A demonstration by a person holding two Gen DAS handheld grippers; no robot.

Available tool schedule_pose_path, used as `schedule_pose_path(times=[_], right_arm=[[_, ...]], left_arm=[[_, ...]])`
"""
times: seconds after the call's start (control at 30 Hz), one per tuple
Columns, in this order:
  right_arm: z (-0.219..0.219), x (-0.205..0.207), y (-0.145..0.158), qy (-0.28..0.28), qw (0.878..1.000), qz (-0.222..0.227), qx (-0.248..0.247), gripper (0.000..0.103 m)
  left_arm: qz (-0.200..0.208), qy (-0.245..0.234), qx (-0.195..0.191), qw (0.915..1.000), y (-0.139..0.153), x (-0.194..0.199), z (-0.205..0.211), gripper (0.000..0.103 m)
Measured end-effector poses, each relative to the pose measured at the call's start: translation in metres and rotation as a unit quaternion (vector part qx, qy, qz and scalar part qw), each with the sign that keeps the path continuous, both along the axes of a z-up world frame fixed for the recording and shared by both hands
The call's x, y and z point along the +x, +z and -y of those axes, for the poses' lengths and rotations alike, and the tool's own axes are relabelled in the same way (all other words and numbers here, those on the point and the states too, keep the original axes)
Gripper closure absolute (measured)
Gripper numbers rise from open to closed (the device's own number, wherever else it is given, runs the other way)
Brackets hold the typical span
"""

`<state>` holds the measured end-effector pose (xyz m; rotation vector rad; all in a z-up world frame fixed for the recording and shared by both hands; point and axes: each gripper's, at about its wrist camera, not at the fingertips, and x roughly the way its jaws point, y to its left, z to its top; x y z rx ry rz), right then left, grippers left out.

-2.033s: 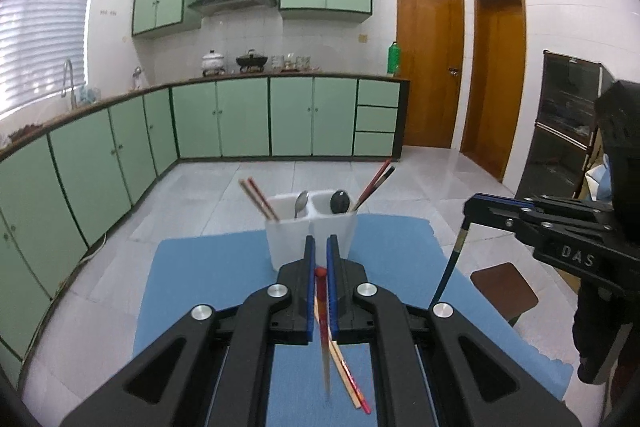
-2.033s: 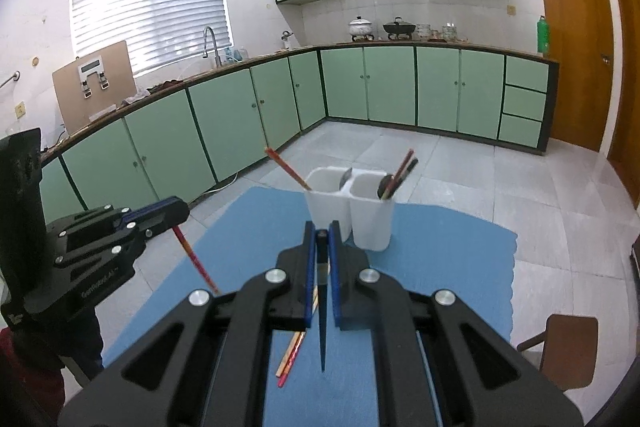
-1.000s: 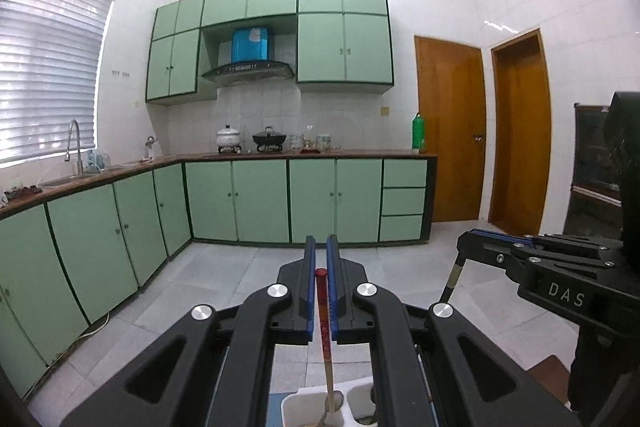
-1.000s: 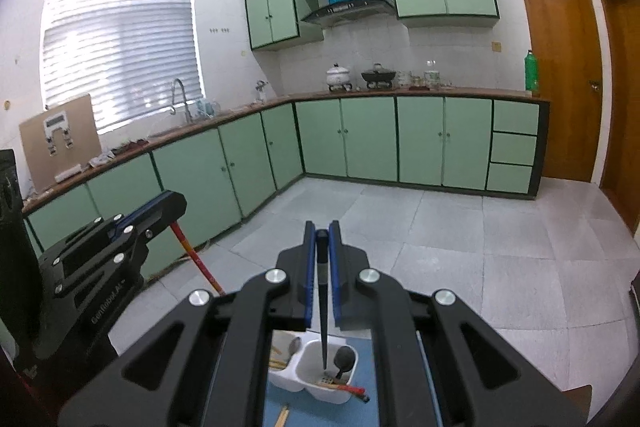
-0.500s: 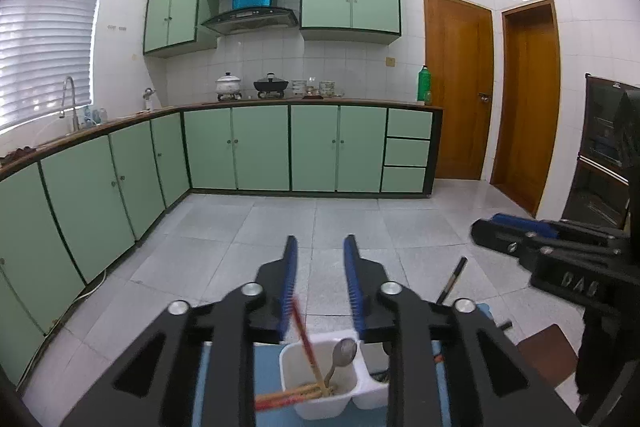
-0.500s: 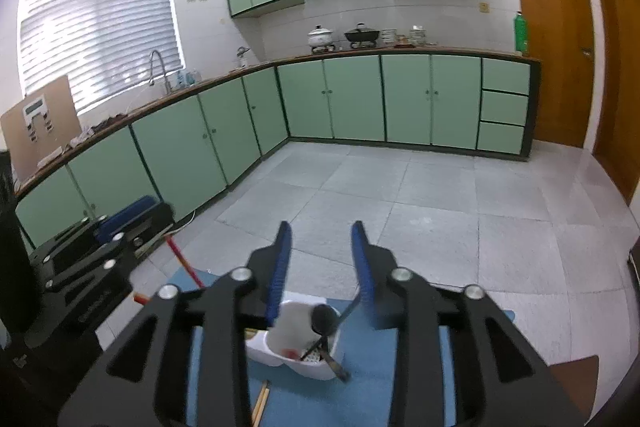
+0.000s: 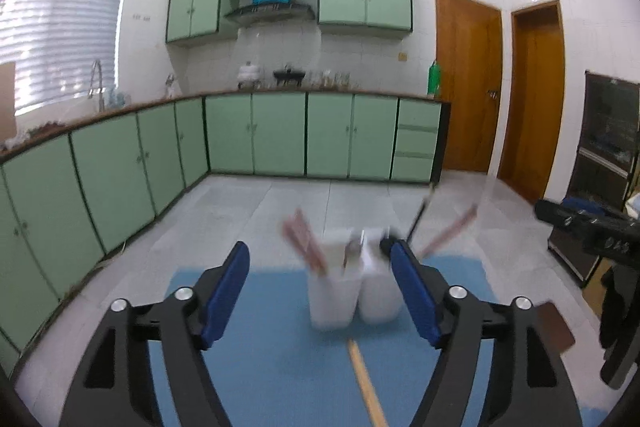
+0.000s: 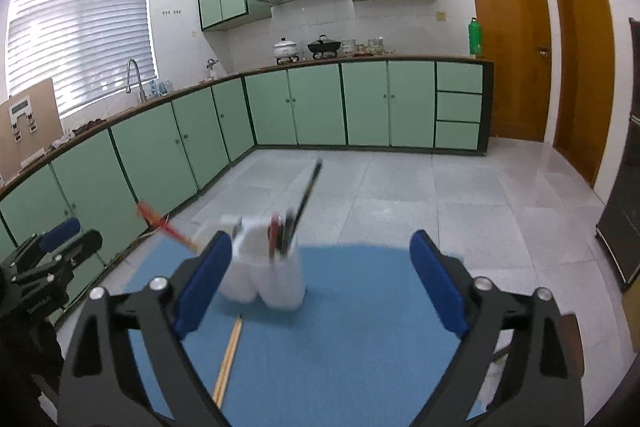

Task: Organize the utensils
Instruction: 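Withdraw both open grippers from the holder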

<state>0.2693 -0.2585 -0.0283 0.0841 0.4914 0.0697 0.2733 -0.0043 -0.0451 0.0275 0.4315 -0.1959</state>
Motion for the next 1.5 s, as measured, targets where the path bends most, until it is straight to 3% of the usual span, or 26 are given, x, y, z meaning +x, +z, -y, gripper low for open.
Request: schedule_pose_path(times=[0.3,0.6,0.8,0.87,1.17,1.5], right_arm=[[-0.039,-0.074,-0.095,0.008,0.998,-0.063,-0.006,0.011],[-0.085,-0.108,-0.166,0.025,0.991,-0.134,-0.008,0.011],[-0.112,-0.118,-0.188,0.044,0.985,-0.166,-0.020,0.012],[-0.121,-0.119,-0.190,0.056,0.983,-0.172,-0.022,0.021],[-0.136,-0.113,-0.193,0.075,0.977,-0.197,-0.032,0.044],[-0.147,-0.112,-0.193,0.082,0.975,-0.202,-0.052,0.064]], left_arm=[[-0.104,0.022,0.049,0.9932,-0.101,-0.055,-0.020,0.027],[-0.181,0.036,0.059,0.9811,-0.169,-0.079,-0.039,0.026],[-0.202,0.052,0.051,0.9766,-0.180,-0.078,-0.050,0.026],[-0.207,0.056,0.052,0.9752,-0.178,-0.076,-0.051,0.026],[-0.218,0.068,0.051,0.9723,-0.180,-0.074,-0.060,0.025],[-0.223,0.071,0.052,0.9709,-0.182,-0.073,-0.060,0.024]])
